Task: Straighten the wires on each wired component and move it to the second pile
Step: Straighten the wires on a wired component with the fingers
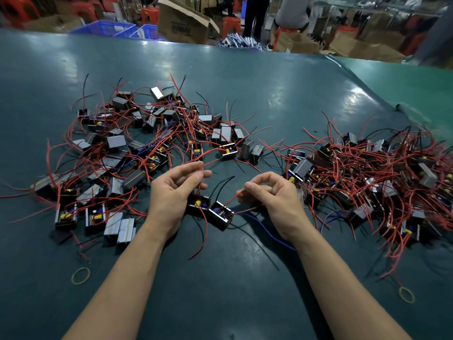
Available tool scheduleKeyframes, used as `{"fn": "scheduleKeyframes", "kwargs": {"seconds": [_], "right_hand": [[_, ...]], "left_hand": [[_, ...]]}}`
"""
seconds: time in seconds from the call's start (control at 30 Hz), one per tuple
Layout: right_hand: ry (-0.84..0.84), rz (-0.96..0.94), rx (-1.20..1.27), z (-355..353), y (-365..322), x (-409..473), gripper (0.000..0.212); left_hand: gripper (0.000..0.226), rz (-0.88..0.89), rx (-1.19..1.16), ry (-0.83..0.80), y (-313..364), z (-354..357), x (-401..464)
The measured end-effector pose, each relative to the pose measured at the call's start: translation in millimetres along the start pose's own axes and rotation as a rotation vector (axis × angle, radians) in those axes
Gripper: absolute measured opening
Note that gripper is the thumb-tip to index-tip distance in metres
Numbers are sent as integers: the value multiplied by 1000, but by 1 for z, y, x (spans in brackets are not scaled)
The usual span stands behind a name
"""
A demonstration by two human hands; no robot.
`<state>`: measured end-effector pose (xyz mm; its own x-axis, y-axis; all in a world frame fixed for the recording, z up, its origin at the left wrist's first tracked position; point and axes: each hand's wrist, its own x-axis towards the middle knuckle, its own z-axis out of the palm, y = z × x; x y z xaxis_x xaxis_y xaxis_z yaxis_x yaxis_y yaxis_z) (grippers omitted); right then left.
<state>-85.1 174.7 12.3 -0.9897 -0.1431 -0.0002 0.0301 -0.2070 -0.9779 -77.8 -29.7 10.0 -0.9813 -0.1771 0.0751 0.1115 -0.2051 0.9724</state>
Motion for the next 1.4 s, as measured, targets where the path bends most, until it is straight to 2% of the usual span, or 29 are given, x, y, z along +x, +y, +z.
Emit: {"fn": "scheduleKeyframes", "kwargs": {"seconds": [0.1,0.23,0.4,0.5,0.57,0.7,0.77,0.97,1.23,1.4], "right_hand": [[9,-16,-11,0,0,-1,21],[13,-34,5,0,1,-2,13],[-7,-10,14,-1,-2,-3,16],[0,3,18,-3,-2,-1,11],[4,8,16,-3,0,0,5],[-7,6,27,-4,0,0,11],[-28,8,40,-5,0,0,17],[-61,9,56,-5,-1,1,15],[-74,36,-30,2,-9,2,4],[3,-14,-187,11,-16,4,8]], "left_hand": [[16,-4,-3,-7,-1,0,0],[13,24,19,-29,-1,-1,-2],[13,-12,-60,-76,2,-2,-2],[11,-4,-51,-66,1,-2,-1],[11,3,-30,-56,-1,-3,0],[17,-4,22,-51,-2,-3,0],[14,4,43,-47,-2,-3,0],[6,41,134,-49,-4,4,1],[11,-113,21,-187,3,1,1],[20,-66,95,-262,0,10,-4]]}}
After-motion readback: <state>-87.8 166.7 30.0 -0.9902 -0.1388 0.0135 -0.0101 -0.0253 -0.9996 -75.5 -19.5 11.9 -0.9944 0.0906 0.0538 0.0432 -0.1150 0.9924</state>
